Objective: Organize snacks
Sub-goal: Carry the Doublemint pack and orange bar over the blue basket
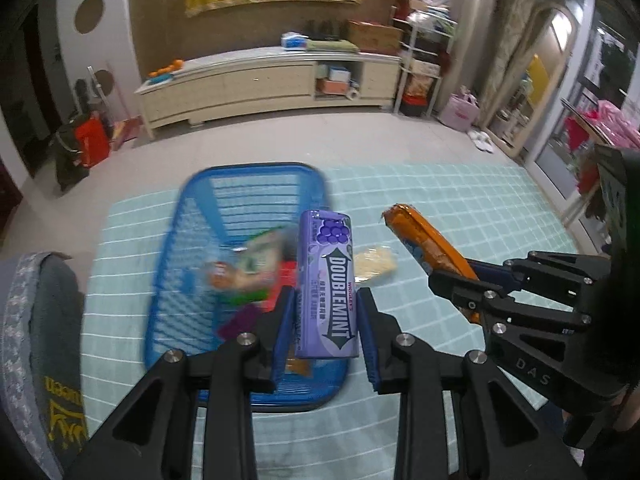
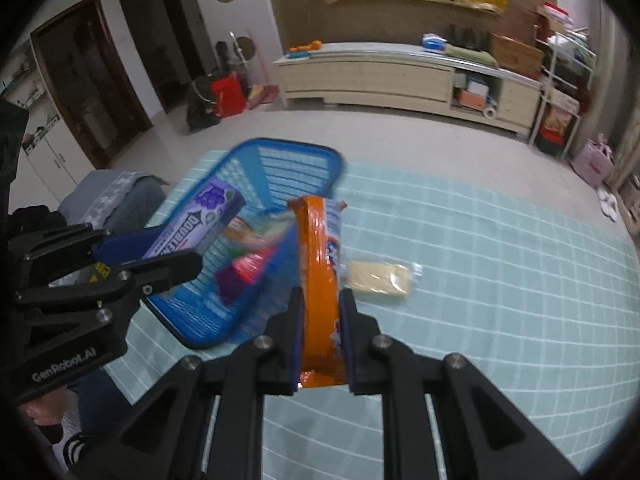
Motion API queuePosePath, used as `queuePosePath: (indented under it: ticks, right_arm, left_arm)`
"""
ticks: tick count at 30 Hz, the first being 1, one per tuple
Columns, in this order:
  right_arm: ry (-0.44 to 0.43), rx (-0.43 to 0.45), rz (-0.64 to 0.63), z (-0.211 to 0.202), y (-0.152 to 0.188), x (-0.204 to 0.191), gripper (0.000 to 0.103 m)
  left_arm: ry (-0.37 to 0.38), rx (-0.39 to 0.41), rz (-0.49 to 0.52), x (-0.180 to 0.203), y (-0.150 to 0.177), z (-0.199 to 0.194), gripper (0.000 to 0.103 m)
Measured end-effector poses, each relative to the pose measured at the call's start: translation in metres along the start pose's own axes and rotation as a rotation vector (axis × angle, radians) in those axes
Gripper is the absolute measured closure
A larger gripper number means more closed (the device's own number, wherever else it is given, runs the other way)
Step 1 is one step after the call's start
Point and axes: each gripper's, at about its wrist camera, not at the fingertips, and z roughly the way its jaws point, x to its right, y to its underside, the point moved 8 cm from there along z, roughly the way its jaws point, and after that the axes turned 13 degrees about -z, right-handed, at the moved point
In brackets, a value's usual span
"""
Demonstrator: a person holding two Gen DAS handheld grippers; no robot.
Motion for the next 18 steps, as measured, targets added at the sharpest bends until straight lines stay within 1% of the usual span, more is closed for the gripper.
queuePosePath:
  ticks: [2, 4, 11, 14, 18]
  right_arm:
    - [-0.018, -0.006, -0.015, 0.01, -0.009, -0.015, 0.083]
    - [-0.023, -0.017, -0.034, 0.018, -0.017, -0.025, 0.083]
    - [-0.03, -0.065, -0.081, 0.053, -0.037, -0.049, 0.083]
    - [-0.035, -0.1, -0.087, 0.068, -0.038, -0.054, 0.083]
    - [-0.026, -0.13, -0.099, 0.081, -0.037, -0.057, 0.083]
  left_arm:
    - [-0.006, 0.002, -0.023, -0.019, -0.006, 0.001, 0.074]
    - [-0.014, 0.003, -0.04, -0.029, -0.01, 0.003, 0.074]
    - [-0.028, -0.023, -0.072, -0.071, -0.012, 0.019, 0.074]
    - [-0.042, -0.043, -0.067, -0.081, -0.01, 0.032, 0.074]
    - [-0.017, -0.056, -0.073, -0.087, -0.011, 0.042, 0.074]
